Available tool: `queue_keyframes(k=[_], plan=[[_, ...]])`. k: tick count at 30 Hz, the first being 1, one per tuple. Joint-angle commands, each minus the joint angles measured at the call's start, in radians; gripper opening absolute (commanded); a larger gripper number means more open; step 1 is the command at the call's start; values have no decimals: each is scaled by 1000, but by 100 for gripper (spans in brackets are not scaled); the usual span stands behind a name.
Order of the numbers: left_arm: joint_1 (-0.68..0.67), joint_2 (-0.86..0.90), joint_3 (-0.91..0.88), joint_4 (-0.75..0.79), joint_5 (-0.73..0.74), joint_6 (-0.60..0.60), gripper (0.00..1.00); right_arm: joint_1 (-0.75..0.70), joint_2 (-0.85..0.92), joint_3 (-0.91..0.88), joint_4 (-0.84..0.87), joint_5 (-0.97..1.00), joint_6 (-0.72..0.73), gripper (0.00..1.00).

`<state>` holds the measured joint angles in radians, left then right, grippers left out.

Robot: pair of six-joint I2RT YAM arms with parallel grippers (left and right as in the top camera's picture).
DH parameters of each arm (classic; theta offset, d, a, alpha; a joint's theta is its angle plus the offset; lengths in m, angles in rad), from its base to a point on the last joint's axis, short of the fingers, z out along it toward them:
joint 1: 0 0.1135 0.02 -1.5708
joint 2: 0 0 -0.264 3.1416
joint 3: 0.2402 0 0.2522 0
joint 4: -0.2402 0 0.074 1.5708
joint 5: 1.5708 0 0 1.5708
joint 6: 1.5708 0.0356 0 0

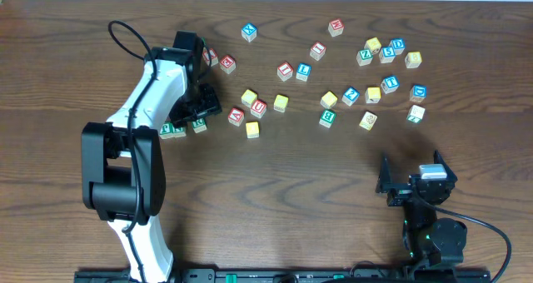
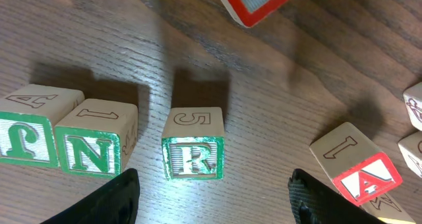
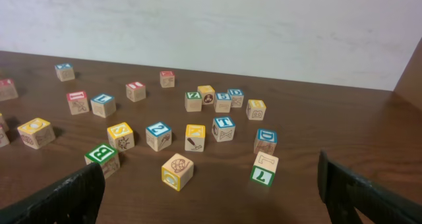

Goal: Spell out ROBOT
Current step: 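Lower the left gripper over the green R block and align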

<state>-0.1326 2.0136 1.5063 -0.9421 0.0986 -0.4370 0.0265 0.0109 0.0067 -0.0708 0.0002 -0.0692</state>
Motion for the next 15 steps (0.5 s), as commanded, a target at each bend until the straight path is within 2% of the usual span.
queue_keyframes(k=[1,15], plan=[[3,6,-24,-5,-6,17,71,-6,-4,-1,-4,9,9,99],[3,6,-95,63,-5,14,70,-6,-4,-1,-4,9,9,99]])
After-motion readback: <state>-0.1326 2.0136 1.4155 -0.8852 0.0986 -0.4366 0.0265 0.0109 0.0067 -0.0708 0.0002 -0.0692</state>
